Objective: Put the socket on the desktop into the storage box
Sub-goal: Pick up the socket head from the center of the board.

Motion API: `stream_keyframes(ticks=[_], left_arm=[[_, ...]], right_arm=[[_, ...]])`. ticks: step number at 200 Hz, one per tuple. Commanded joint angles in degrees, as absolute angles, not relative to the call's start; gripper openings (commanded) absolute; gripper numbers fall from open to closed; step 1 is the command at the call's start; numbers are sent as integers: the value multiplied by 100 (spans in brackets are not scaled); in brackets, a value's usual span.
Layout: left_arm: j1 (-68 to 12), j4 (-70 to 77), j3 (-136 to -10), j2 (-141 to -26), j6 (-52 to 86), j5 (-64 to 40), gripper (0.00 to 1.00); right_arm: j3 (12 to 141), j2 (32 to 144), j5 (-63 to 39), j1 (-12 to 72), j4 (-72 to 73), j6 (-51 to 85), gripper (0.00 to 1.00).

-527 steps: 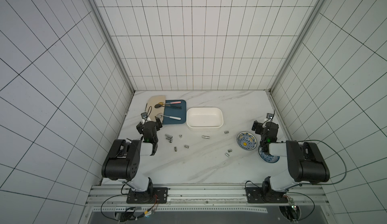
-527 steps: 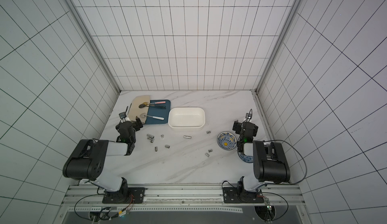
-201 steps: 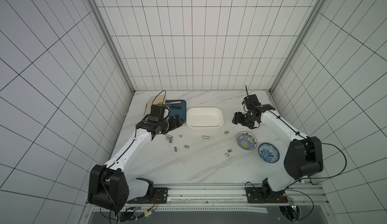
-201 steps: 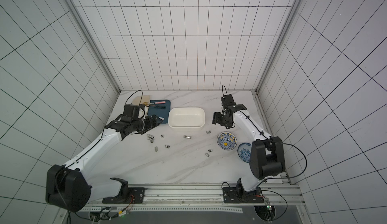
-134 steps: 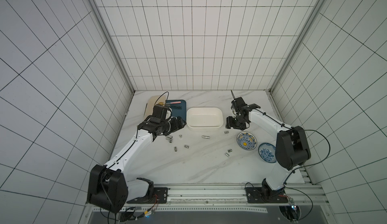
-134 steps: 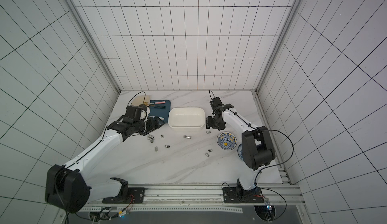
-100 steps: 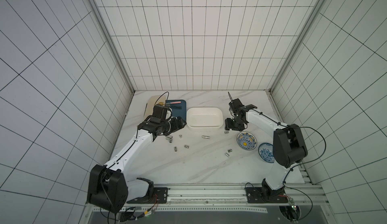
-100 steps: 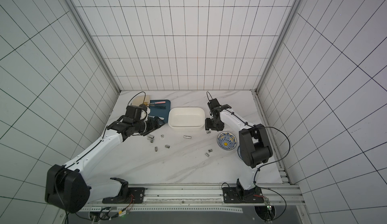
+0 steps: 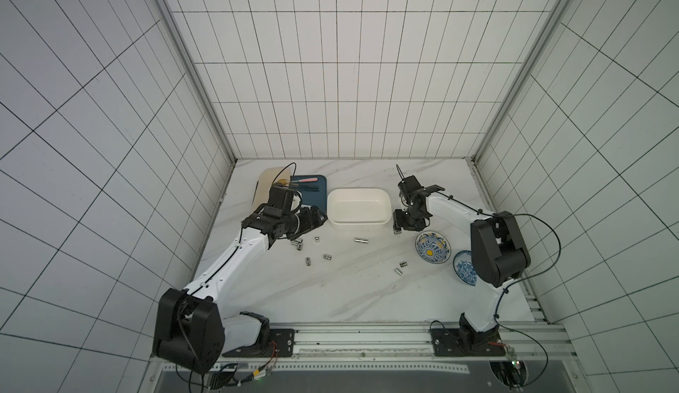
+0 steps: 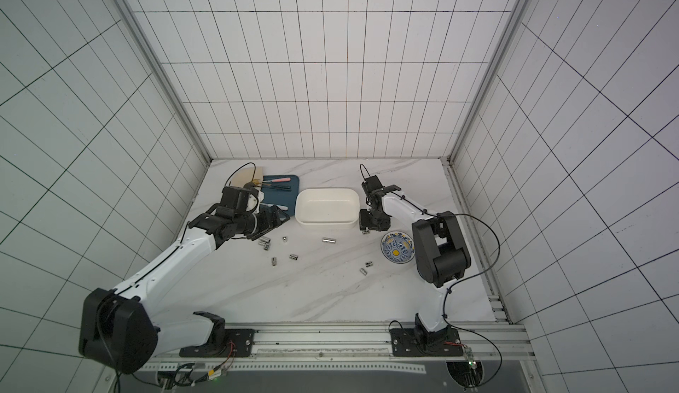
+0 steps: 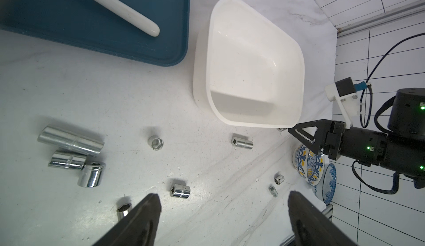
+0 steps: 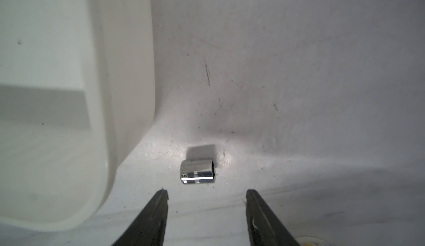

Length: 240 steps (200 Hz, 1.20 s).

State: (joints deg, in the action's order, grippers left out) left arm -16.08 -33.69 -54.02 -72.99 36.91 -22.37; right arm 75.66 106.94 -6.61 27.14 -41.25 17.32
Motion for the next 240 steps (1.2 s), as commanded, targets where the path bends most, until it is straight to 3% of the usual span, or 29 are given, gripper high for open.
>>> stream_keyframes(ticks=[1, 240], left_arm=[[-1639, -3341, -5335, -7293, 3709, -2282, 90], [-1637, -3208, -5080, -7253, 3867, -2306, 90]], right_arm=[[7654, 10832, -668, 2804, -4034, 1692, 56], [7237, 11045, -345, 2995, -3711, 1809, 44]])
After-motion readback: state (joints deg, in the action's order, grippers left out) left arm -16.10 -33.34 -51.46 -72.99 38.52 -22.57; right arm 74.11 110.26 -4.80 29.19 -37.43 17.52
